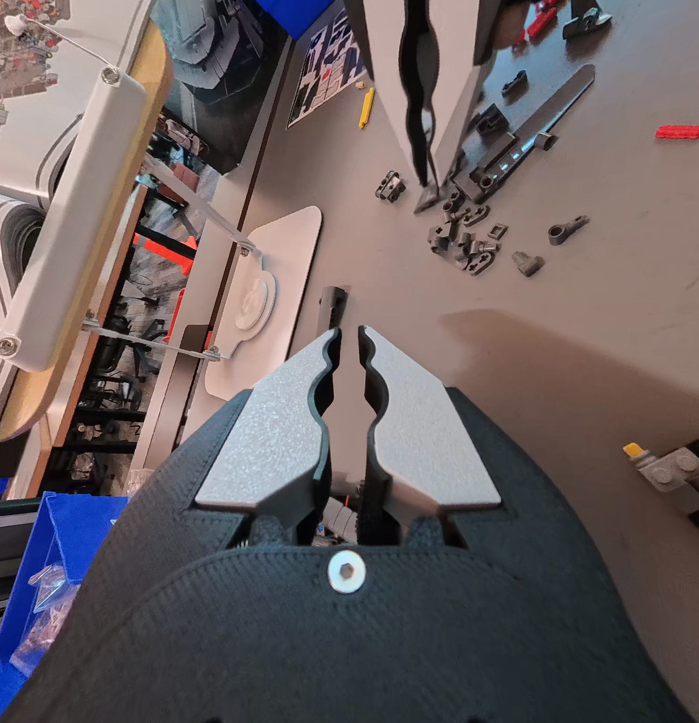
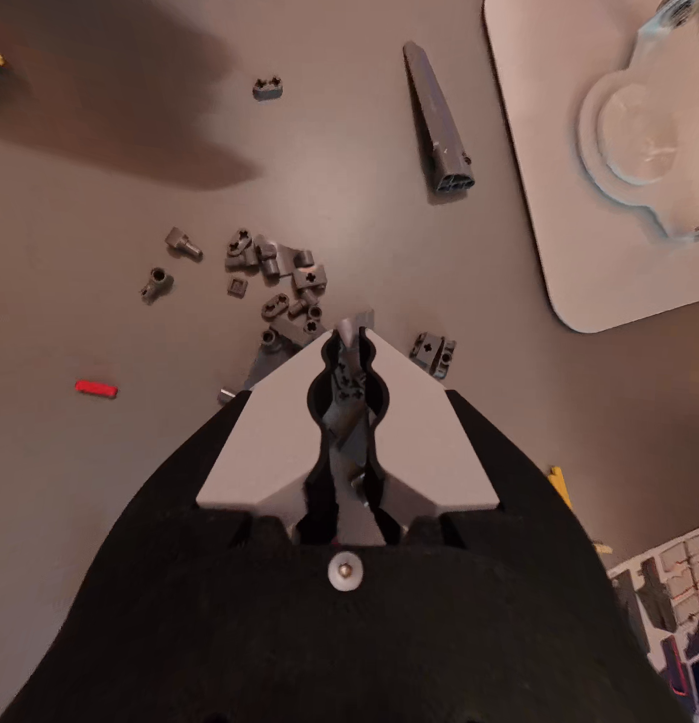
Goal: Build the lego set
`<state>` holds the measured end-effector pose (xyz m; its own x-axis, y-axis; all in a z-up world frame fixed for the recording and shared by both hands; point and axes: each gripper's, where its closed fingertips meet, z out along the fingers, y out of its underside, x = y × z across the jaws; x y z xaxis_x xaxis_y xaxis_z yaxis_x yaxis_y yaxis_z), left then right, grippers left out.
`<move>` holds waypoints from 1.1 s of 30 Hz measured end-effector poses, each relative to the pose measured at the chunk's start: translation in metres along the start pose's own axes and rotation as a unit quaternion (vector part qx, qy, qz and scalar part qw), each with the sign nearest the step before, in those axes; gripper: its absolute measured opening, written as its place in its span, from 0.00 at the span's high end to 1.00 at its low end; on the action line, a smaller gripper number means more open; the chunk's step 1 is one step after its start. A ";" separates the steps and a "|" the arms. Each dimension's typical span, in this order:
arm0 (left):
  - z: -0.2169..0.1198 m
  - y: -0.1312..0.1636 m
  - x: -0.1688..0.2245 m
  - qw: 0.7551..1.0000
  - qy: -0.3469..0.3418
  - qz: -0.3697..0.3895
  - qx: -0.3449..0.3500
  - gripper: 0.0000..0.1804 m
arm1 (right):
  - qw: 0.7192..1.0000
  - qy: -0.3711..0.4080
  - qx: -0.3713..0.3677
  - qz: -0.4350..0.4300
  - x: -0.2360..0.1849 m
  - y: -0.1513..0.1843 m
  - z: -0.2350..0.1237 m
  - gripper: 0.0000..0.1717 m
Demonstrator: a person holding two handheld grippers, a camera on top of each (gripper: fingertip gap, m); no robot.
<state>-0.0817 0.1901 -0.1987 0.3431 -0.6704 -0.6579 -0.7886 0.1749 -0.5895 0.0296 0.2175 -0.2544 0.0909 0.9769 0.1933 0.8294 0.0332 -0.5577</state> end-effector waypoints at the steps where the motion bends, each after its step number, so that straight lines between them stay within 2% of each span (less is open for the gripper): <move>1: 0.000 0.001 0.001 1.000 0.000 0.002 -0.001 0.96 | 1.000 0.010 -0.001 -0.007 -0.001 -0.003 0.002 0.92; 2: 0.000 0.001 0.002 1.000 -0.001 0.004 -0.002 0.96 | 1.000 0.019 0.000 -0.015 -0.002 -0.006 0.001 0.88; 4: -0.001 -0.001 0.000 1.000 -0.008 0.002 0.002 0.96 | 0.999 0.033 0.013 -0.023 -0.003 -0.014 -0.005 0.85; 8: -0.003 -0.006 -0.008 1.000 -0.026 -0.010 0.011 0.95 | 0.996 0.061 0.051 -0.026 -0.002 -0.023 -0.032 0.85; 11: -0.005 -0.006 -0.013 0.999 -0.034 -0.016 0.012 0.95 | 0.994 0.085 0.065 -0.012 0.003 -0.012 -0.059 0.85; 17: -0.002 -0.002 -0.014 0.999 -0.033 -0.022 0.007 0.95 | 0.983 0.156 0.070 0.069 0.049 0.055 -0.133 0.93; 22: 0.001 0.000 -0.012 0.999 -0.030 -0.017 0.001 0.96 | 0.963 0.226 0.020 0.145 0.098 0.124 -0.173 0.90; 27: 0.003 0.004 -0.013 0.999 -0.031 -0.019 -0.004 0.96 | 0.954 0.222 0.010 0.203 0.125 0.161 -0.172 0.90; 33: 0.006 0.007 -0.013 0.999 -0.028 -0.026 -0.008 0.96 | 0.956 0.192 -0.026 0.220 0.141 0.183 -0.135 0.90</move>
<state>-0.0885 0.2045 -0.1970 0.4122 -0.6365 -0.6519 -0.7764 0.1291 -0.6169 0.2689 0.3330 -0.2202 0.6244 0.7440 0.2380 0.6899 -0.3825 -0.6146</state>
